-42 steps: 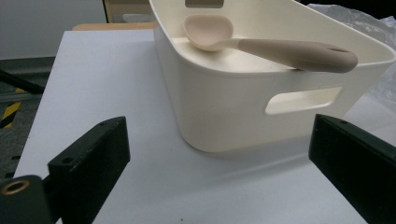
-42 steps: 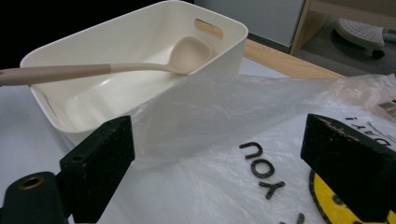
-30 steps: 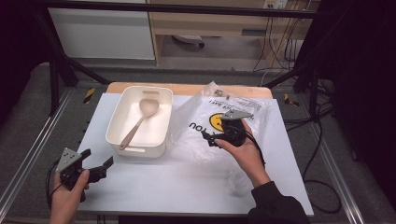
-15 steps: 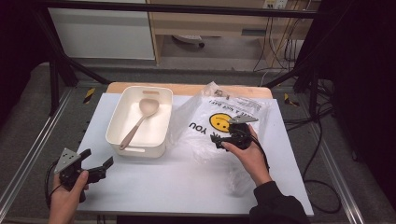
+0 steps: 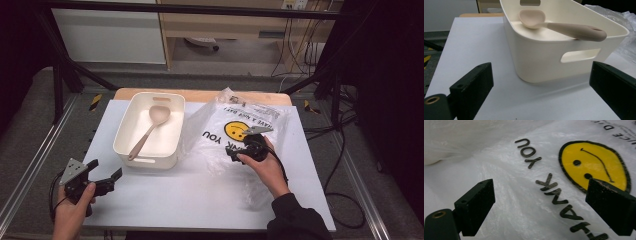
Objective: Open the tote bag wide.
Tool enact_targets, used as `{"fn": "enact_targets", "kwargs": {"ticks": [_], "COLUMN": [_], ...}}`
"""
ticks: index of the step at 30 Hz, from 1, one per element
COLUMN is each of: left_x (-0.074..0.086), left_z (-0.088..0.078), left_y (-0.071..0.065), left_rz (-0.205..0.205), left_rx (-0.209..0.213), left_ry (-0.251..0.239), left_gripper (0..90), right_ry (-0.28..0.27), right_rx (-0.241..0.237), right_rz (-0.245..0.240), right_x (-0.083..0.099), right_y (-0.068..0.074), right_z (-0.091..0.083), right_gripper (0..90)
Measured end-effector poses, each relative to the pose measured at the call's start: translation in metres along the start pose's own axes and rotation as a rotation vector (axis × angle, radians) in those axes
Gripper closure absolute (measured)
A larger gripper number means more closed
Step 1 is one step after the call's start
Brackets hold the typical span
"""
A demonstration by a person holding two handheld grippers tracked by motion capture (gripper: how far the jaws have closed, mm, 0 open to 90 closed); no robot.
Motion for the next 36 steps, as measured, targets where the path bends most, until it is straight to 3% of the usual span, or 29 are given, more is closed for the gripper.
{"fn": "enact_targets", "kwargs": {"ticks": [4,9,20,24,26,33,36], "left_x": [0.000,0.000,0.000,0.000,0.001,0.004,0.005], "left_z": [0.000,0.000,0.001,0.000,0.001,0.003,0.003], "left_y": [0.000,0.000,-0.002,-0.002,-0.002,0.002,0.003], "left_rz": [0.002,-0.002,0.009,0.000,0.002,-0.004,-0.009], "left_rx": [0.000,0.001,0.009,0.006,0.008,-0.006,-0.016], "left_ry": [0.000,-0.001,0.008,0.003,0.009,0.023,0.026], "left_gripper": [4.9,4.9,4.9,4.9,4.9,4.9,4.9], "right_ry": [0.045,0.086,0.155,0.141,0.141,0.124,0.122], "right_rx": [-0.022,-0.022,-0.014,0.004,0.003,0.011,0.011], "right_rz": [-0.042,-0.064,-0.084,-0.110,-0.112,-0.095,-0.079], "right_x": [0.009,0.019,0.037,0.039,0.039,0.035,0.034], "right_y": [0.015,0.020,0.024,0.025,0.025,0.015,0.012], "right_z": [0.011,0.021,0.033,0.034,0.033,0.027,0.026], "right_gripper": [8.4,7.8,5.5,5.8,7.6,30.6,35.3]}}
Point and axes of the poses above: each handheld gripper's, and its own axes: z roughly forward along the jaws, x roughly out of its underside, y roughly to its left, the point moved 10 cm from there along z, roughly forward along the jaws, and after that the axes turned 6 degrees about z, right-handed, at the moved point
